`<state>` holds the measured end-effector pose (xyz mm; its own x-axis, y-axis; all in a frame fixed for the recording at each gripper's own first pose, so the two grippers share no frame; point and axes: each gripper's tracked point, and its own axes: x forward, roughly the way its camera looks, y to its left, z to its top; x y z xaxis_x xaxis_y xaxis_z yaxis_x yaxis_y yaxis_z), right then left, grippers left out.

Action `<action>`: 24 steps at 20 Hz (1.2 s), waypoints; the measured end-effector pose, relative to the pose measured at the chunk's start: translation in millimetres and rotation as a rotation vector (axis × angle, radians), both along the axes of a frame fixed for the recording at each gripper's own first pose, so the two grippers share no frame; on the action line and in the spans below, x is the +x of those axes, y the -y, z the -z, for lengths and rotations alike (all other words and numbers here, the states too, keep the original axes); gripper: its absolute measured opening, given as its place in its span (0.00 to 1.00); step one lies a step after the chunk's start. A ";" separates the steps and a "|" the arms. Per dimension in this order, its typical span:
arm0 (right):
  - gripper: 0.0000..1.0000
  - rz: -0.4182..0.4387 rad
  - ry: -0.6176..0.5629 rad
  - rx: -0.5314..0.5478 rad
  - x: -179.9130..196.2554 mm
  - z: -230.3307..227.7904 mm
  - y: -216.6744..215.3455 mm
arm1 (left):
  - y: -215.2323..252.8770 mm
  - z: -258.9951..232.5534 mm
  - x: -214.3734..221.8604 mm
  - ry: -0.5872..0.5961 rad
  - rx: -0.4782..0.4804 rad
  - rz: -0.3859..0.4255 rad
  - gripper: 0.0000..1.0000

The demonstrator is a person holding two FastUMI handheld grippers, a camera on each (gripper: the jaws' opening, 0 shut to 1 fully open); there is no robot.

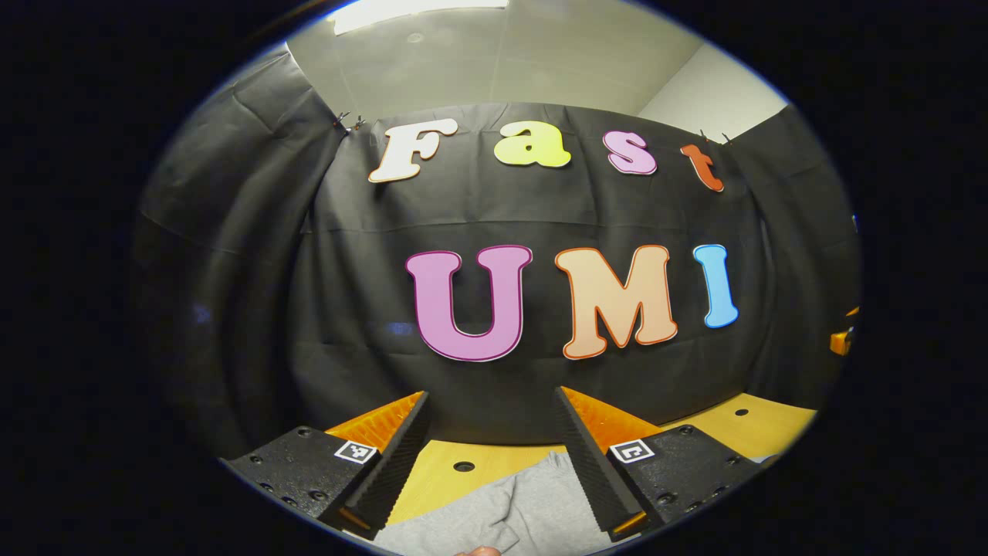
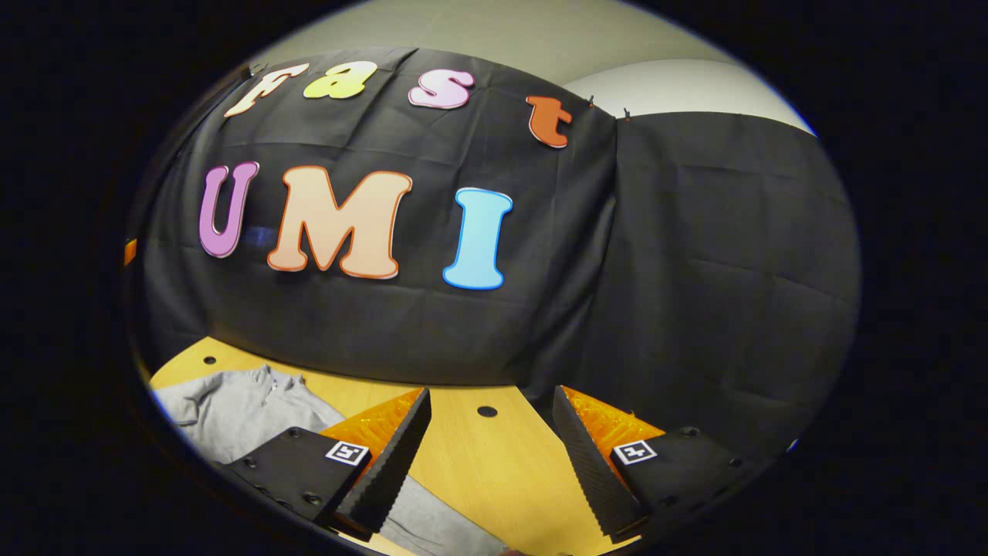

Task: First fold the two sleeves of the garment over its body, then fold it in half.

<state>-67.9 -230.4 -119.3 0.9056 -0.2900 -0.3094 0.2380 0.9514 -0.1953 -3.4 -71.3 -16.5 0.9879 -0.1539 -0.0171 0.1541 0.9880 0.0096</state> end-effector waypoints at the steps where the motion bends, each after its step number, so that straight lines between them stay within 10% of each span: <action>1: 0.99 -0.001 -0.028 -0.004 -6.8 11.7 3.5 | 4.7 1.3 0.6 0.000 0.002 0.008 0.93; 24: 0.99 0.119 -0.574 0.132 -169.0 241.9 54.6 | 50.5 20.6 -1.2 -0.032 0.035 0.070 0.93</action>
<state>-236.9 -285.1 -361.1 0.5470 -0.3049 -0.7796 0.2361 0.9497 -0.2058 -4.6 -121.8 -37.1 0.9737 -0.2209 -0.0555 0.2231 0.9741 0.0379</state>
